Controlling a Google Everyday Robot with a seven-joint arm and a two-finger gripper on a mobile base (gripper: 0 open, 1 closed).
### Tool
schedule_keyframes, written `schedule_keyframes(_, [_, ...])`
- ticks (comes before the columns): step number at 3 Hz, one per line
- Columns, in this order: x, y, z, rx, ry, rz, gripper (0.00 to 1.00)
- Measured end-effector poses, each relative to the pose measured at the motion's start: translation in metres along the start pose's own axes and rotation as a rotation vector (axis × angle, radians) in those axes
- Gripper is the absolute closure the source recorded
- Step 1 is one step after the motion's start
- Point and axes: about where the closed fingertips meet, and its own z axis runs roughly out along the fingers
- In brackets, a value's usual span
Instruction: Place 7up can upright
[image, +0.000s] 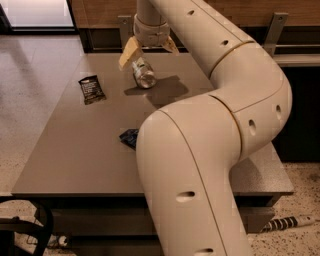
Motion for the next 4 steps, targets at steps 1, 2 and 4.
schedule_keyframes(1, [0.002,0.003,0.014,-0.081,-0.067,-0.009,0.0])
schedule_keyframes(2, [0.002,0.003,0.014,-0.081,-0.067,-0.009,0.0])
schedule_keyframes(4, [-0.03,0.022,0.019,-0.106,-0.199,-0.073,0.0])
